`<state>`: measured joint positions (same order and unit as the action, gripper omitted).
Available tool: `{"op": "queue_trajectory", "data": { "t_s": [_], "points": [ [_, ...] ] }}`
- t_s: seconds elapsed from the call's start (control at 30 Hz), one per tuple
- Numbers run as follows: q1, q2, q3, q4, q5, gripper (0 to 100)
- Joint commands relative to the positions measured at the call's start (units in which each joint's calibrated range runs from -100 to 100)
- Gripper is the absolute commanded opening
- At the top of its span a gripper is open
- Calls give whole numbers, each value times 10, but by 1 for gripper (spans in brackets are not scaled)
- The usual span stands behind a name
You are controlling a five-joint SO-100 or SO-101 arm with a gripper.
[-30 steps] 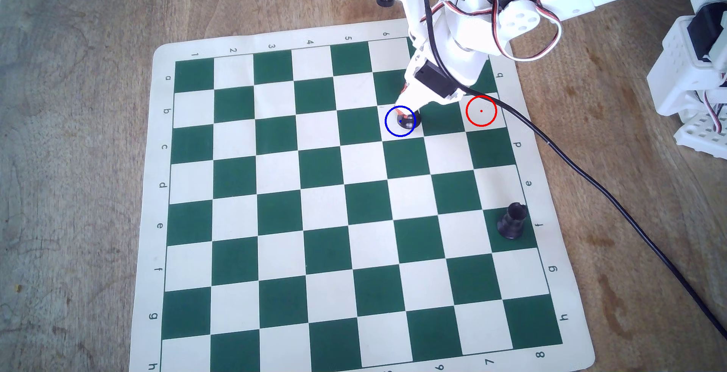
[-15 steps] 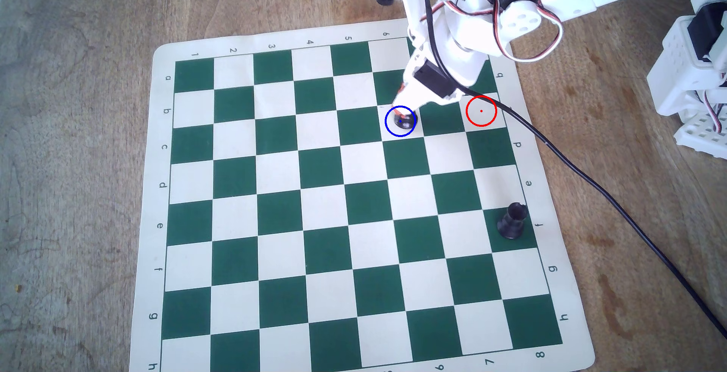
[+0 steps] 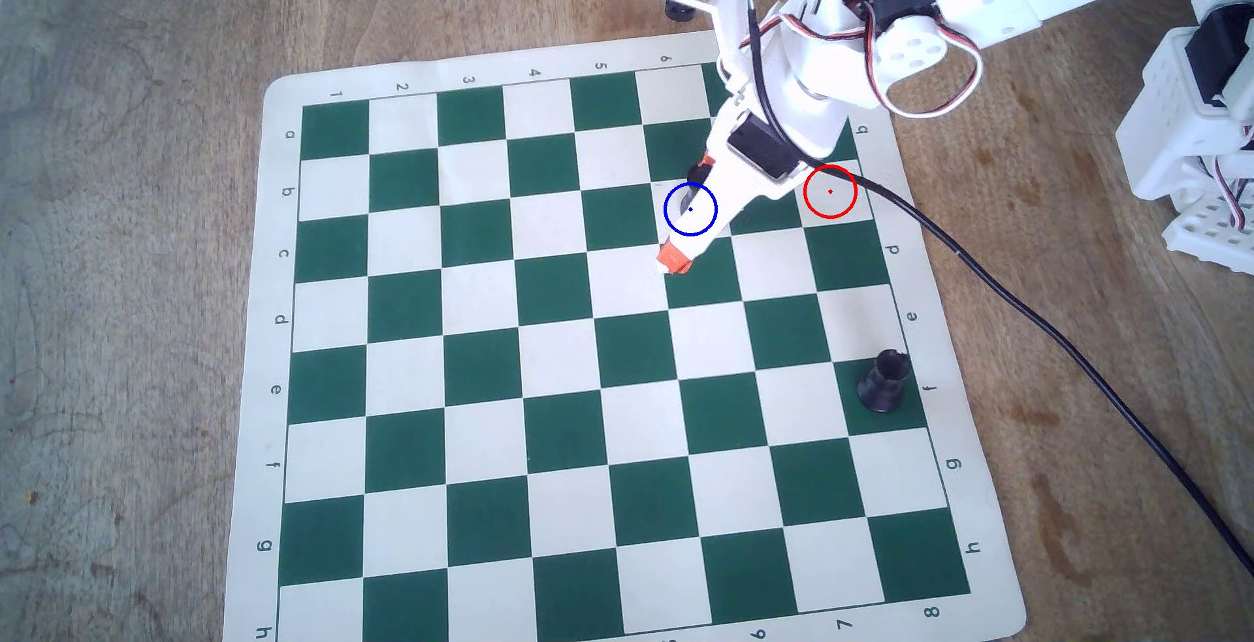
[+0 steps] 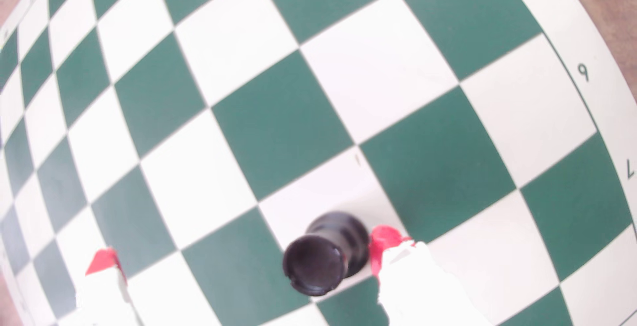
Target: Move the chess piece from red to blue
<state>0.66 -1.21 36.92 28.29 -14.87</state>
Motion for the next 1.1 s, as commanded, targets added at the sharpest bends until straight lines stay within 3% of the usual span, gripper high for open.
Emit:
{"op": "queue_trajectory", "data": {
  "t_s": [0.0, 0.23, 0.47, 0.5, 0.57, 0.63, 0.67, 0.77, 0.97, 1.07],
  "points": [
    [13, -98, 2, 35, 14, 42],
    [6, -255, 27, 232, 73, 42],
    [-22, -476, 109, 396, 97, 37],
    [-27, -509, 129, 409, 98, 35],
    [-44, -606, 185, 435, 96, 19],
    [-53, -661, 226, 417, 90, 4],
    [-49, -692, 260, 364, 81, 2],
    [-26, -701, 293, 284, 79, 0],
    [-1, -854, 449, -4, 95, 0],
    [-22, -881, 448, -43, 96, 0]
  ]
}}
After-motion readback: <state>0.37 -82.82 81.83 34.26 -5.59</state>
